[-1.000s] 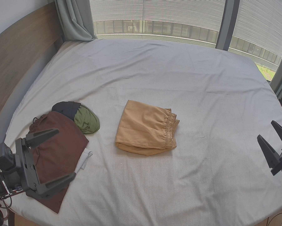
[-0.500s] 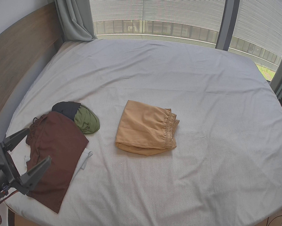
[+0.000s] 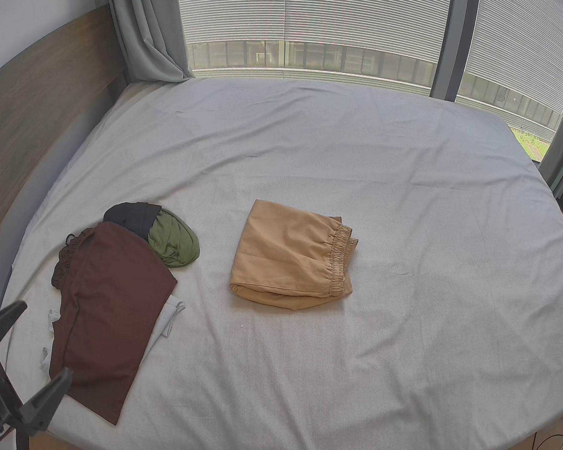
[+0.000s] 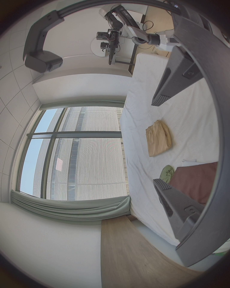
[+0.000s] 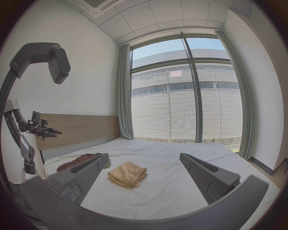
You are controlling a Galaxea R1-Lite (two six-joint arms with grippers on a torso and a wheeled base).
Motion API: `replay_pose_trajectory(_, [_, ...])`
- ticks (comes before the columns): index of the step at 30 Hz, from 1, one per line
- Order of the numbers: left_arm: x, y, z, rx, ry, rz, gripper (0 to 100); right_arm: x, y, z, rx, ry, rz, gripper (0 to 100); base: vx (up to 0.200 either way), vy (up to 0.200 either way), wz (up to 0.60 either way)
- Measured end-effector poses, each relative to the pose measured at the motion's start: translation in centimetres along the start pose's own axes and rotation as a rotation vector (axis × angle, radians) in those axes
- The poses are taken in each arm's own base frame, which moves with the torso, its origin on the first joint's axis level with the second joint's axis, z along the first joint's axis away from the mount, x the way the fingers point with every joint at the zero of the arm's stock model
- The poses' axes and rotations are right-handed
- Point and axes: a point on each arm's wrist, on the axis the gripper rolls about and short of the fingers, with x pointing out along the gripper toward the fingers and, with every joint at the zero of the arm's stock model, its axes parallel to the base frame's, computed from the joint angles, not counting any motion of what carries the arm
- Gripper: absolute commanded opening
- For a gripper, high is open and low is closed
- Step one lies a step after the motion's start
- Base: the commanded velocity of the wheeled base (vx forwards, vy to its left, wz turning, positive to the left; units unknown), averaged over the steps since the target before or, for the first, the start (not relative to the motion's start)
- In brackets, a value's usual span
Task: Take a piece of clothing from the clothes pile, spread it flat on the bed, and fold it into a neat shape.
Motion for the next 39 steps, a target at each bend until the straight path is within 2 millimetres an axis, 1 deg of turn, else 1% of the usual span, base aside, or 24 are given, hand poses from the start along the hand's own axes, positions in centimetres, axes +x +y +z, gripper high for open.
replay_pose_trajectory(4, [-2.0, -0.9, -1.0, -0.008, 0.025, 0.005, 100, -1.6, 0.6, -1.1, 0.015, 0.04, -0.007, 100, 0.0, 0.0, 0.0])
replay_pose_trajectory(9, [-4.3, -2.0, -2.7, -0.024, 0.064, 0.031, 100, -3.0, 1.1, -2.2, 0.024, 0.059, -0.024, 100, 0.0, 0.0, 0.0])
replay_pose_trajectory(13, [-5.4, -2.4, -3.2, -0.02, 0.039, 0.085, 100, -3.7, 1.1, -3.4, 0.035, 0.136, -0.116, 100, 0.0, 0.0, 0.0])
replay_pose_trajectory(18, [-5.9, -2.5, -3.8, -0.031, 0.052, 0.186, 100, -4.3, 0.9, -4.7, 0.019, 0.25, -0.302, 100, 0.0, 0.0, 0.0])
replay_pose_trajectory(23, [-6.4, -2.9, -5.0, -0.048, 0.123, 0.277, 100, -4.6, 0.8, -5.1, 0.017, 0.278, -0.383, 100, 0.0, 0.0, 0.0])
replay_pose_trajectory(27, [-6.6, -3.0, -5.3, -0.051, 0.135, 0.34, 100, -4.7, 0.7, -5.2, 0.038, 0.284, -0.418, 100, 0.0, 0.0, 0.0])
replay_pose_trajectory(32, [-6.9, -2.8, -5.7, -0.092, 0.153, 0.498, 100, -4.7, 0.8, -5.4, 0.06, 0.299, -0.419, 100, 0.0, 0.0, 0.0])
replay_pose_trajectory(39, [-7.0, -2.8, -5.8, -0.107, 0.157, 0.531, 100, -4.8, 0.9, -5.8, 0.043, 0.342, -0.372, 100, 0.0, 0.0, 0.0])
